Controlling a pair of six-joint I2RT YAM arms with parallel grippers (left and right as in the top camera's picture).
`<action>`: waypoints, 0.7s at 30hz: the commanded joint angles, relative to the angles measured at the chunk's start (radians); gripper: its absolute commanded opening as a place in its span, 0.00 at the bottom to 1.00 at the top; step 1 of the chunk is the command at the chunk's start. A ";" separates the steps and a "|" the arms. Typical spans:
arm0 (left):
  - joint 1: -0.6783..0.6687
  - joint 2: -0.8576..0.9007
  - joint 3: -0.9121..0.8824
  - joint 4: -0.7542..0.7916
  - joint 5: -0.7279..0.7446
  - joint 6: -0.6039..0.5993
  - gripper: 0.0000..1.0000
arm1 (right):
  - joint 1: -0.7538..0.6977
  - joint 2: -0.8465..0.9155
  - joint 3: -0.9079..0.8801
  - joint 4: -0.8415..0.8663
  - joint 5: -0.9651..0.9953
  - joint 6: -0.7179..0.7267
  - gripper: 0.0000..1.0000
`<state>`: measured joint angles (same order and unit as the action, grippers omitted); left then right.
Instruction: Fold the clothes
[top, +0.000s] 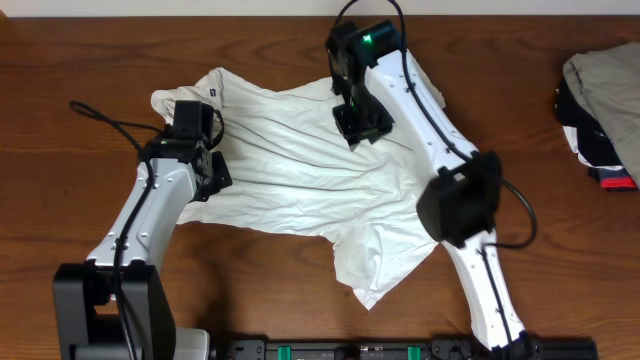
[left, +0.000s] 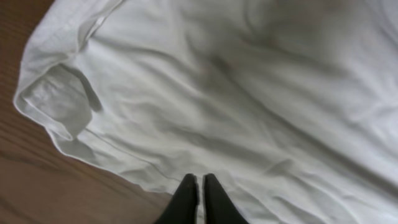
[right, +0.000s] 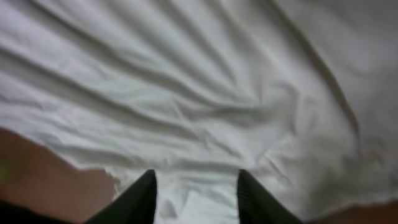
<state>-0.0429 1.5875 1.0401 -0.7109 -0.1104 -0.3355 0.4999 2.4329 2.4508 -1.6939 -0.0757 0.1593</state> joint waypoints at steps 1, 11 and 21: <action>0.003 -0.004 0.000 -0.001 -0.005 -0.007 0.06 | 0.015 -0.173 -0.117 -0.005 0.055 0.023 0.52; 0.003 -0.003 0.000 0.040 0.066 -0.017 0.06 | 0.013 -0.206 -0.528 0.303 -0.005 0.030 0.09; 0.003 0.018 -0.003 0.064 0.066 -0.017 0.06 | 0.006 -0.206 -0.659 0.478 -0.019 0.110 0.01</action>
<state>-0.0429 1.5883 1.0401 -0.6556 -0.0513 -0.3431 0.5117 2.2375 1.8156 -1.2366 -0.0814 0.2386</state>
